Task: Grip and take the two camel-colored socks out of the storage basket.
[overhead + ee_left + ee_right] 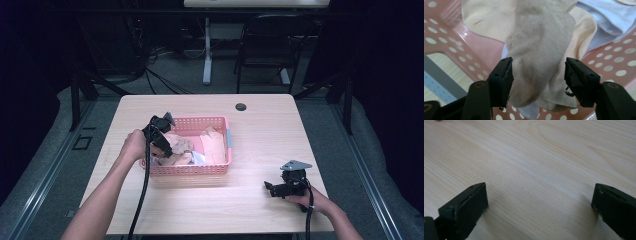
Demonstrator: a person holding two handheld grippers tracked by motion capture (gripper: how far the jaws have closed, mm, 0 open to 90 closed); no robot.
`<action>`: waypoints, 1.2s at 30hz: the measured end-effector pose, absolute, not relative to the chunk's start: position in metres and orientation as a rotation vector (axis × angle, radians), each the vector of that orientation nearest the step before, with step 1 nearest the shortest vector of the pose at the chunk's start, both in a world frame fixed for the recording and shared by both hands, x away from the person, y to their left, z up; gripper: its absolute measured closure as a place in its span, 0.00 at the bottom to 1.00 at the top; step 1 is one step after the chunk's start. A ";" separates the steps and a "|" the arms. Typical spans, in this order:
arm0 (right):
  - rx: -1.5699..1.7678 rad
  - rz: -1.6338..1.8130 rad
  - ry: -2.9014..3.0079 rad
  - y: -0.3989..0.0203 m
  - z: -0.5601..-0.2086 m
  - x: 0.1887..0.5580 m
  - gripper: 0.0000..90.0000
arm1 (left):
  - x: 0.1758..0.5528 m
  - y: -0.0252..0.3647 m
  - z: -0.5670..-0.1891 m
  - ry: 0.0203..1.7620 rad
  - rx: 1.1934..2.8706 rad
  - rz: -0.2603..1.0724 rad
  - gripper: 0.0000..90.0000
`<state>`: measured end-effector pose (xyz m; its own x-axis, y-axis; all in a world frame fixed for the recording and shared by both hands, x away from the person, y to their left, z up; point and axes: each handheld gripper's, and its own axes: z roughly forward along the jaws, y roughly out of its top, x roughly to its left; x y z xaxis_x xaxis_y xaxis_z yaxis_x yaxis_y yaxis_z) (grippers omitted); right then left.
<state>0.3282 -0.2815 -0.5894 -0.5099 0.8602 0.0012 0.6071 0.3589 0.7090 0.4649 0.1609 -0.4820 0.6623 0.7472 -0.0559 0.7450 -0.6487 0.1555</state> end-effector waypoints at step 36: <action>1.285 0.944 2.256 -0.282 -0.589 0.328 0.00 | 0.467 0.167 -0.430 1.217 2.651 0.202 0.93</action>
<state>0.3282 -0.2815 -0.5895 -0.5119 0.8591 0.0044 0.6061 0.3575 0.7106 0.4674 0.1673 -0.4304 0.6481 0.7608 0.0337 0.7310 -0.6338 0.2529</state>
